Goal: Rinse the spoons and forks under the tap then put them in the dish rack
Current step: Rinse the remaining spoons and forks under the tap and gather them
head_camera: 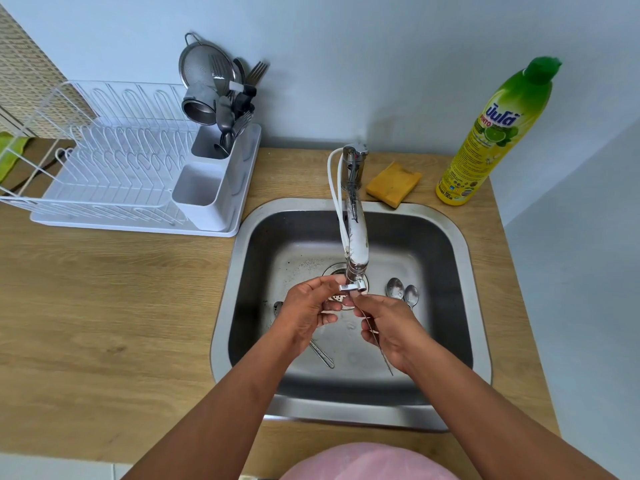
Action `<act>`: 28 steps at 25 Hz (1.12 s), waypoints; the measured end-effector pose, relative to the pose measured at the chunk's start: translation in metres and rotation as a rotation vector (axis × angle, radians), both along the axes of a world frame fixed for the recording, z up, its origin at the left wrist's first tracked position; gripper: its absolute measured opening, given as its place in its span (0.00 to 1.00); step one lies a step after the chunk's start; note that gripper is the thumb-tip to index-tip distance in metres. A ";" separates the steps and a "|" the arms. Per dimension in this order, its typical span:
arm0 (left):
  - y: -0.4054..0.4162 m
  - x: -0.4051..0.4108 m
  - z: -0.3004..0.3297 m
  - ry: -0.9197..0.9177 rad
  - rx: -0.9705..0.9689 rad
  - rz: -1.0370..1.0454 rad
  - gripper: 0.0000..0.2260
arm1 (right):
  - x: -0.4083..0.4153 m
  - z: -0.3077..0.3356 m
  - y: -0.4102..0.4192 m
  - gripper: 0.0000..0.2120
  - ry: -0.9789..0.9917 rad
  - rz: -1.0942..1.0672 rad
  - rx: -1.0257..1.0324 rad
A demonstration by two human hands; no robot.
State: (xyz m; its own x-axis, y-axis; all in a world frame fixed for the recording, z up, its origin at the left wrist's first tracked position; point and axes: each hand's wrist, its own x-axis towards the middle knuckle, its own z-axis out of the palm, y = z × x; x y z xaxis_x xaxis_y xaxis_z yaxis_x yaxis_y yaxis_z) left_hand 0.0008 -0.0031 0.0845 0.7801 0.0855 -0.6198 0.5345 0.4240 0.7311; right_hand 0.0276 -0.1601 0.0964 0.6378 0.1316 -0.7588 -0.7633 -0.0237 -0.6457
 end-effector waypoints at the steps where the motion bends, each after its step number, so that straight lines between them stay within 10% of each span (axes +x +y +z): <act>1: -0.001 0.000 0.001 -0.008 0.013 -0.007 0.08 | 0.001 -0.001 -0.001 0.06 -0.022 -0.010 -0.022; 15: -0.003 -0.004 -0.020 0.047 0.280 0.085 0.11 | -0.005 -0.012 -0.016 0.07 -0.257 0.108 -0.167; 20: 0.025 -0.016 -0.061 0.460 0.843 -0.378 0.18 | -0.011 -0.017 -0.024 0.05 -0.631 0.270 -0.521; 23: 0.033 -0.025 -0.080 0.586 0.741 -0.407 0.17 | -0.016 -0.016 -0.025 0.04 -0.860 0.360 -0.705; 28: 0.030 -0.020 -0.098 0.626 0.609 -0.211 0.05 | 0.002 -0.031 -0.045 0.03 -0.622 0.162 -0.770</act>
